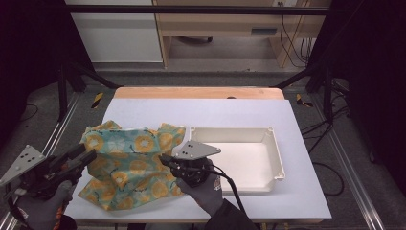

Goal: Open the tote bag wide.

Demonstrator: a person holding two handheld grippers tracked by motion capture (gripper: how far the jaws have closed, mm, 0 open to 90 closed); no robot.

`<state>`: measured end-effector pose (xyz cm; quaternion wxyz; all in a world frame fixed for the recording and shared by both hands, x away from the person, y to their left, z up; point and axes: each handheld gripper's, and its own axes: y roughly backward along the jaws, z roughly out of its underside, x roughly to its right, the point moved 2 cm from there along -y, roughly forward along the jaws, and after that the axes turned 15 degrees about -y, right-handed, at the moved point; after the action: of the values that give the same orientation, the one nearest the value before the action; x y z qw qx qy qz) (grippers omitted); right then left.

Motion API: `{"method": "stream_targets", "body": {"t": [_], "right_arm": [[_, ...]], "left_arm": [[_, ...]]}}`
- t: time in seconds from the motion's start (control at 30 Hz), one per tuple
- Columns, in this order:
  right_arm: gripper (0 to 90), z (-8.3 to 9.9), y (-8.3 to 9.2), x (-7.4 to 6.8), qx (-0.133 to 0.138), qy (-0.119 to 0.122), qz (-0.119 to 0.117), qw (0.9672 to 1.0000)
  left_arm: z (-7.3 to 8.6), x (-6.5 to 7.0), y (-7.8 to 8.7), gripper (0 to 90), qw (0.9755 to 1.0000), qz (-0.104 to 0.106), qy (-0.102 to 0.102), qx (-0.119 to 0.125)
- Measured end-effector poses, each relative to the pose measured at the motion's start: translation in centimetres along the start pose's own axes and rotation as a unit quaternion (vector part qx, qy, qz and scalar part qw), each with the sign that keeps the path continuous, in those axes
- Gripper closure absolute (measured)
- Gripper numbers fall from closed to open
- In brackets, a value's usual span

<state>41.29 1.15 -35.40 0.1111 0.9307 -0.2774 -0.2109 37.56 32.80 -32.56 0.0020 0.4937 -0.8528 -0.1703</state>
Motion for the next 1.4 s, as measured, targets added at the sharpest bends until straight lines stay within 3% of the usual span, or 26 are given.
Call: {"method": "stream_targets", "body": {"t": [0.1, 0.23, 0.33, 0.87, 1.0, 1.2, 1.33, 1.4], "right_arm": [[90.0, 0.3, -0.1, -0.1, -0.003, 0.0, -0.004, 1.0], [90.0, 0.9, -0.3, 0.0, -0.008, -0.007, -0.008, 0.9999], [90.0, 1.1, -0.5, 0.1, -0.013, -0.01, -0.008, 0.9998], [87.8, 2.5, -1.3, 0.3, -0.034, -0.018, -0.007, 0.9992], [78.2, 1.6, -0.6, 0.3, -0.013, -0.02, -0.012, 0.9997], [58.9, -0.8, 0.3, 0.3, 0.046, -0.021, 0.003, 0.9987], [60.5, -1.3, -0.6, -0.2, 0.045, -0.016, 0.011, 0.9988], [67.8, -1.2, -1.2, -0.2, 0.035, -0.018, 0.02, 0.999]], "left_arm": [[0.3, 0.2, -0.6, 66.2, 0.9998, -0.003, -0.008, -0.02], [0.5, 0.4, -0.6, 83.4, 0.9995, -0.002, -0.014, -0.027], [0.6, 0.4, -0.4, 89.4, 0.9995, 0.001, -0.014, -0.028], [2.0, 0.9, -0.1, 90.0, 0.9992, 0.008, -0.015, -0.036], [2.3, 0.8, -0.2, 90.0, 0.999, 0.007, -0.015, -0.042], [2.8, 0.9, -0.4, 90.0, 0.9986, 0.011, -0.013, -0.05], [3.2, 1.0, -0.6, 90.0, 0.9982, 0.014, -0.015, -0.056], [3.3, 1.1, -0.7, 90.0, 0.9981, 0.016, -0.014, -0.058]]}}
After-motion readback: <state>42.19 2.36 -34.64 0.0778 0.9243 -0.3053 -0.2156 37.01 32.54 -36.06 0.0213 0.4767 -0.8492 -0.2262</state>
